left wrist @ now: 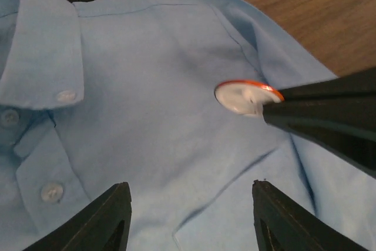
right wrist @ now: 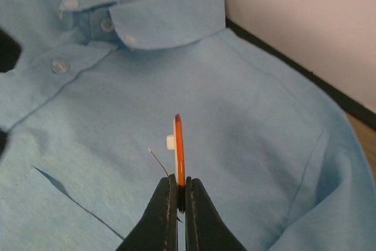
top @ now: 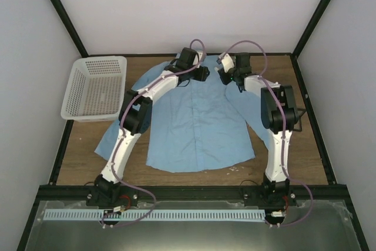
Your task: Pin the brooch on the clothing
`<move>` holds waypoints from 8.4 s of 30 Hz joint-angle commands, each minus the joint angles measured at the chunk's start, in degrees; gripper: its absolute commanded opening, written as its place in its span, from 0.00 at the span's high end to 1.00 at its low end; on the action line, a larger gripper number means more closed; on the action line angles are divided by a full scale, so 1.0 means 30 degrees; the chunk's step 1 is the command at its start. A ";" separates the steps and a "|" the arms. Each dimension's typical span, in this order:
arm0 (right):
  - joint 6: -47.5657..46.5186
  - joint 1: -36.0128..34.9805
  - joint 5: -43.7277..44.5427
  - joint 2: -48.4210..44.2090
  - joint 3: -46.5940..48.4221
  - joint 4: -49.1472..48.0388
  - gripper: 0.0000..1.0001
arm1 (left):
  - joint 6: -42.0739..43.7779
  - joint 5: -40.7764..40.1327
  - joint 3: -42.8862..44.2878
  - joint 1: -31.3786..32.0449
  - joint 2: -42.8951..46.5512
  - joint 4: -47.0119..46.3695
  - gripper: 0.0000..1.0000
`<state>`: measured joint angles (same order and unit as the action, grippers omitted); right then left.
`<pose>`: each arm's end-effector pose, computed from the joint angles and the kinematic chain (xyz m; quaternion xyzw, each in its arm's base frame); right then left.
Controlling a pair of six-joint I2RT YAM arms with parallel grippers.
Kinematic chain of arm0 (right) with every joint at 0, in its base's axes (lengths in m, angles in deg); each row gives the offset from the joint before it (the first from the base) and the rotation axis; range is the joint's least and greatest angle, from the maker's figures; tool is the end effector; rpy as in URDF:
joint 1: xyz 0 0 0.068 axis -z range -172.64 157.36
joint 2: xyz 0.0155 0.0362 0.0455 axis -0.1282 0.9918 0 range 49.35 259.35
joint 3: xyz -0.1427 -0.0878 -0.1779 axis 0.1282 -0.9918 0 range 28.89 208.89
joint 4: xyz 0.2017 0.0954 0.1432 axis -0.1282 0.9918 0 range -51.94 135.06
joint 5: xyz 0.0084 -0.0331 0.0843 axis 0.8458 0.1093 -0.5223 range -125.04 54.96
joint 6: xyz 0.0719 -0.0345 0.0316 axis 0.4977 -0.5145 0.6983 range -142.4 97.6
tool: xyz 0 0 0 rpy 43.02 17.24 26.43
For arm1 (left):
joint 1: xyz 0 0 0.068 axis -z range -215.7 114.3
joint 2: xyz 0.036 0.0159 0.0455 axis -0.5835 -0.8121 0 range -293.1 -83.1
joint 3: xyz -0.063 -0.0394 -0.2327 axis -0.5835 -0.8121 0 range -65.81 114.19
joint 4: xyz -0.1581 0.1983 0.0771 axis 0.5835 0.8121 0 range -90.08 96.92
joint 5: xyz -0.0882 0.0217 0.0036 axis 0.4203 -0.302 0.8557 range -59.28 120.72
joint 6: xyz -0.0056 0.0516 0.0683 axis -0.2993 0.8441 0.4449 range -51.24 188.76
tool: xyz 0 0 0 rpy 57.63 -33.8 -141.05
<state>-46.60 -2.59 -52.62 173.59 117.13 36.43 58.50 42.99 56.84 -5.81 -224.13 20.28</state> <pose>0.4976 0.1105 0.1271 -0.3249 0.8146 0.0770 0.4743 0.4886 -0.2992 0.1469 0.1983 0.8754 -0.2382 0.3709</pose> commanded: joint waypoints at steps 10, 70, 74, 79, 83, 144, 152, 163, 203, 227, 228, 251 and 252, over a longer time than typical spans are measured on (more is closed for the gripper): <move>-0.0284 0.0477 0.0271 0.0509 0.0672 0.0206 0.99 | -0.2464 -0.4248 0.5916 0.1183 -0.4642 0.2669 0.35; -0.2657 -0.0148 0.0134 -0.1084 -0.3252 -0.1569 0.99 | -0.4665 0.2235 0.2212 0.0699 -0.2812 -0.1321 1.00; -0.3035 -0.0224 0.0417 -0.1311 -0.3721 -0.2017 0.99 | -0.4695 0.2338 0.2213 0.0701 -0.2867 -0.1338 1.00; -0.4010 -0.0467 0.0760 -0.1232 -0.3927 -0.2004 0.99 | -0.4670 0.2427 0.2240 0.0672 -0.2806 -0.1413 1.00; -0.4346 -0.0518 0.0959 -0.1073 -0.3800 -0.1652 0.99 | -0.4579 0.2467 0.2242 0.0672 -0.2792 -0.1405 1.00; 0.0439 -0.0611 -0.0983 0.1616 0.1640 0.3842 0.95 | -0.9910 0.5851 -0.4977 -0.0749 0.0724 -0.7081 0.63; 0.2202 -0.0619 0.0075 0.2309 0.3071 0.6062 0.93 | -1.0329 0.6457 -0.5520 -0.0584 0.0432 -0.7392 0.74; 0.5798 -0.0475 -0.2050 0.2915 0.4740 0.7002 0.99 | -1.2453 0.6918 -0.5215 -0.0068 -0.1058 -0.7703 0.77; 1.2586 0.0177 -0.7168 -0.0246 -0.5052 -1.0517 0.99 | -1.1118 0.4581 -0.2326 -0.1350 -0.2061 -0.3792 0.69; 1.5563 0.0710 -1.0176 0.1056 -0.3923 -1.4308 0.99 | -0.4885 0.3015 -0.5522 -0.0711 0.1125 -0.3064 0.80; 1.5506 0.0729 -1.0103 0.1005 -0.3909 -1.4222 0.99 | -0.4989 0.3440 -0.5522 -0.0886 0.1219 -0.3117 0.78; 1.6603 0.1023 -1.2224 0.0948 -0.4369 -1.5154 0.99 | -0.8111 1.1766 -0.7757 -0.1542 0.1104 -0.9960 0.54; 1.6767 0.1021 -1.2370 0.0988 -0.4342 -1.5310 0.99 | -0.8048 1.1708 -0.7391 -0.1553 0.0762 -0.9575 0.59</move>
<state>1.50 0.08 -87.55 177.98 103.41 -5.05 34.57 77.61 32.08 -10.90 -217.03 -9.51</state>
